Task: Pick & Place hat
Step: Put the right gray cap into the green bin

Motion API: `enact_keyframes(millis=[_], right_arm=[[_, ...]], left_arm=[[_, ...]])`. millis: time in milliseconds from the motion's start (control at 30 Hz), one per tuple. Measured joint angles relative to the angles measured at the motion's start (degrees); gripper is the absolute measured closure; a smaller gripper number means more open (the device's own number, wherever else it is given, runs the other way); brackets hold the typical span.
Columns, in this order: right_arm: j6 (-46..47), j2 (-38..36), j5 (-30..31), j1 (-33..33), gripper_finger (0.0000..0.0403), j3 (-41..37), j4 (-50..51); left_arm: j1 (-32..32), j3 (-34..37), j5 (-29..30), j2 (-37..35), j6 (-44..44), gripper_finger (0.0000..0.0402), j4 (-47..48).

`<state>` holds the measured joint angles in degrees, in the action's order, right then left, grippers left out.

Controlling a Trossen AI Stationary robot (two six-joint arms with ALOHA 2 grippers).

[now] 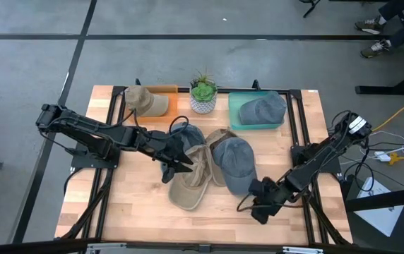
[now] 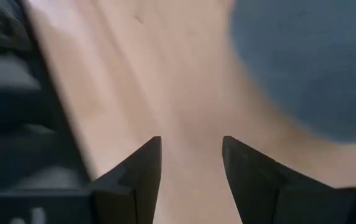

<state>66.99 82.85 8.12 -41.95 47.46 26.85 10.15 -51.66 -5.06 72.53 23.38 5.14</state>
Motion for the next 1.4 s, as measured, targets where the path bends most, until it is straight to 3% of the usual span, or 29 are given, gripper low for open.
enact_keyframes(millis=[167, 433, 800, 1033, 1267, 1400], right_arm=[[-9.6, 0.0, 5.1, 0.0, 0.0235, 3.1, 14.5], [-19.8, 3.3, 9.3, 0.0, 0.0235, 2.9, 16.0], [-21.0, 9.4, 11.7, -0.1, 0.0235, 3.0, 12.3], [-18.7, 10.0, 17.3, -0.3, 0.0235, 3.1, 12.2], [-9.6, 8.0, 21.4, 1.3, 0.0235, 7.1, 22.1], [-12.9, 6.0, 23.7, 1.3, 0.0235, 10.8, 25.2]], left_arm=[[0.0, 0.0, 0.0, 0.0, 0.0, 0.0258, 0.0], [0.0, 0.0, 0.4, 0.0, 0.0, 0.0258, 4.4], [0.0, 0.0, 3.0, 0.0, 1.3, 0.0258, 7.9], [0.0, 0.0, 3.0, 0.0, 1.6, 0.0258, 8.0], [0.0, 0.0, 3.0, 0.0, 2.4, 0.0258, 8.0], [0.0, 0.0, 3.0, 0.0, 2.4, 0.0258, 8.0]])
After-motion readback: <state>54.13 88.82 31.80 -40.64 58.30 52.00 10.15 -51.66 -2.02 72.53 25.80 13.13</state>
